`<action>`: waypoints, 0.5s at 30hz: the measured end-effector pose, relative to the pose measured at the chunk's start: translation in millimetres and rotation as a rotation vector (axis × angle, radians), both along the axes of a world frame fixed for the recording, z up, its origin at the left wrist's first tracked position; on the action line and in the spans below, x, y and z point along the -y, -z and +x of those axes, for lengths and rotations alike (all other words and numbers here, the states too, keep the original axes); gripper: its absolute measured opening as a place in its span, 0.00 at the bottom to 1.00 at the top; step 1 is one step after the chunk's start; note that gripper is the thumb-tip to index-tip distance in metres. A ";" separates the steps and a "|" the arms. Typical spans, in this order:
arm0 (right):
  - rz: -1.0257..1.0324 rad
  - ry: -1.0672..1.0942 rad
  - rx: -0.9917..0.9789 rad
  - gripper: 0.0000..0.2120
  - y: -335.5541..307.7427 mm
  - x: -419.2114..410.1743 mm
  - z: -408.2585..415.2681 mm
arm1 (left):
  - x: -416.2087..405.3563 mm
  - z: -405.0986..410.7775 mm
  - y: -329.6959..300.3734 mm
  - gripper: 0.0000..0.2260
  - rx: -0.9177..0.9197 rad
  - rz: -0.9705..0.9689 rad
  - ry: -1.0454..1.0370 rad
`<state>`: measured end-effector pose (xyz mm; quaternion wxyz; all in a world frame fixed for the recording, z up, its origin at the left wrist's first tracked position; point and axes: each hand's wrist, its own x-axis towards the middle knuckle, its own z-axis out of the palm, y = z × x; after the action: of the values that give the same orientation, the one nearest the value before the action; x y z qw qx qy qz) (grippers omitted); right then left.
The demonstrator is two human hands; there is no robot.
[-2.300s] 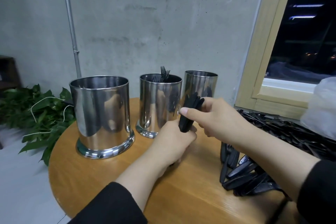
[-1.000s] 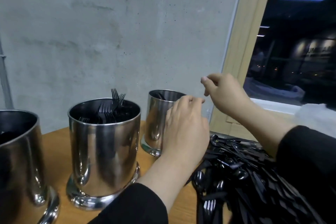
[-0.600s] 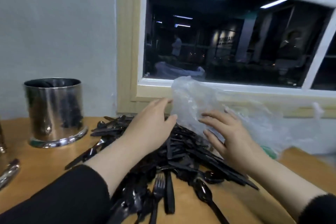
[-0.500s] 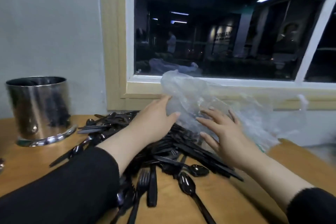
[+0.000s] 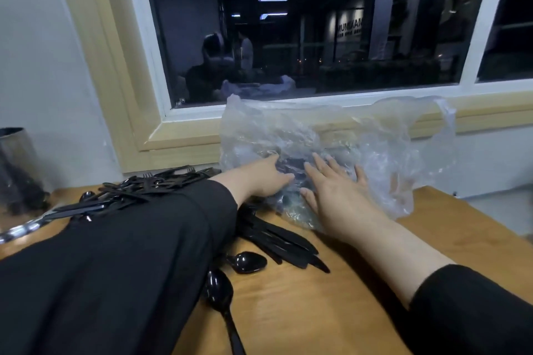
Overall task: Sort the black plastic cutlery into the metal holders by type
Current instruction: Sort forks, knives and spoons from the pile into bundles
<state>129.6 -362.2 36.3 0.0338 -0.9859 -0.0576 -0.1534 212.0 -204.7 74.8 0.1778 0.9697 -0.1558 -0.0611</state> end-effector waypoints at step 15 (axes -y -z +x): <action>0.060 -0.010 -0.143 0.28 6.7 16.8 6.3 | -8.5 -39.3 -20.7 0.21 0.285 -0.008 0.119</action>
<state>135.9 -379.0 29.6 0.0683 -0.9926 -0.0553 -0.0839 172.7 -196.2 95.4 0.1535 0.9570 -0.2368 0.0675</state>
